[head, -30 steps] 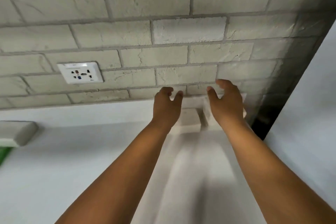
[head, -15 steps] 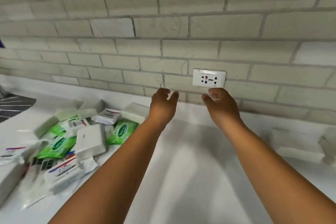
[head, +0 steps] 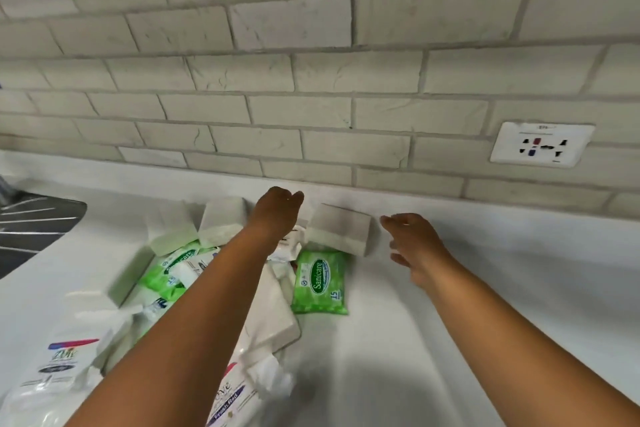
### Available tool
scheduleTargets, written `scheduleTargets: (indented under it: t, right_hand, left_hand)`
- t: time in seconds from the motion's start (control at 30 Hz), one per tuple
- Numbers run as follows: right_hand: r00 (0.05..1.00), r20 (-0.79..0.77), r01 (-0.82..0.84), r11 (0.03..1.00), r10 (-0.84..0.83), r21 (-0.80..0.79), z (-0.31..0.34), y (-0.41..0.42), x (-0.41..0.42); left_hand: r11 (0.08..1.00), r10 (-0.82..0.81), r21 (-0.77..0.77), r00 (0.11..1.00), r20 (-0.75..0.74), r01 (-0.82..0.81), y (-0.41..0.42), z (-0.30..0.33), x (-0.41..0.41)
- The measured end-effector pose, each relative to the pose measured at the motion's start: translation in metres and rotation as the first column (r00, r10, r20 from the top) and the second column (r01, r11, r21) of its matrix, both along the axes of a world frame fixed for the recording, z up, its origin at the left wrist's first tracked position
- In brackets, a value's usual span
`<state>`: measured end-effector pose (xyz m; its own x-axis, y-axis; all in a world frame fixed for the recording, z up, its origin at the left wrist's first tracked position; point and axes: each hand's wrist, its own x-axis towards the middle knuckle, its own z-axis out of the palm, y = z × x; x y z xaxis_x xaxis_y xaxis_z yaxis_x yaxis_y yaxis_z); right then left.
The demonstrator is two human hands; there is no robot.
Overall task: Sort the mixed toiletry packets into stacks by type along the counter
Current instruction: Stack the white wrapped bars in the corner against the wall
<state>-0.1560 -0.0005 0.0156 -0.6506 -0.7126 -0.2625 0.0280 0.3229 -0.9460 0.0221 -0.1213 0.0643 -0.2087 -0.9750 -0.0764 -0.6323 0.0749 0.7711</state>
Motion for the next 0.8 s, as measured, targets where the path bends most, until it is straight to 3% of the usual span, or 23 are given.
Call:
scheduleTargets:
  t: [0.2, 0.4, 0.53, 0.8]
  right_hand:
    - [0.981, 0.19, 0.034, 0.997, -0.046, 0.064, -0.039, -0.038, 0.013]
    - [0.989, 0.115, 0.099, 0.995, -0.097, -0.012, -0.07, -0.058, 0.014]
    - [0.985, 0.113, 0.141, 0.987, -0.132, -0.073, -0.073, -0.052, 0.018]
    - [0.961, 0.094, 0.276, 0.899, -0.259, -0.34, -0.043, 0.024, 0.013]
  left_hand:
    - [0.987, -0.159, 0.011, 0.979, 0.127, 0.159, -0.037, -0.048, -0.024]
    - [0.98, -0.191, -0.019, 0.965, 0.181, 0.198, -0.05, -0.071, -0.039]
    - [0.98, -0.185, -0.058, 0.978, 0.101, 0.191, -0.043, -0.07, -0.039]
    - [0.989, -0.144, -0.088, 0.931, -0.336, 0.121, 0.033, -0.048, -0.048]
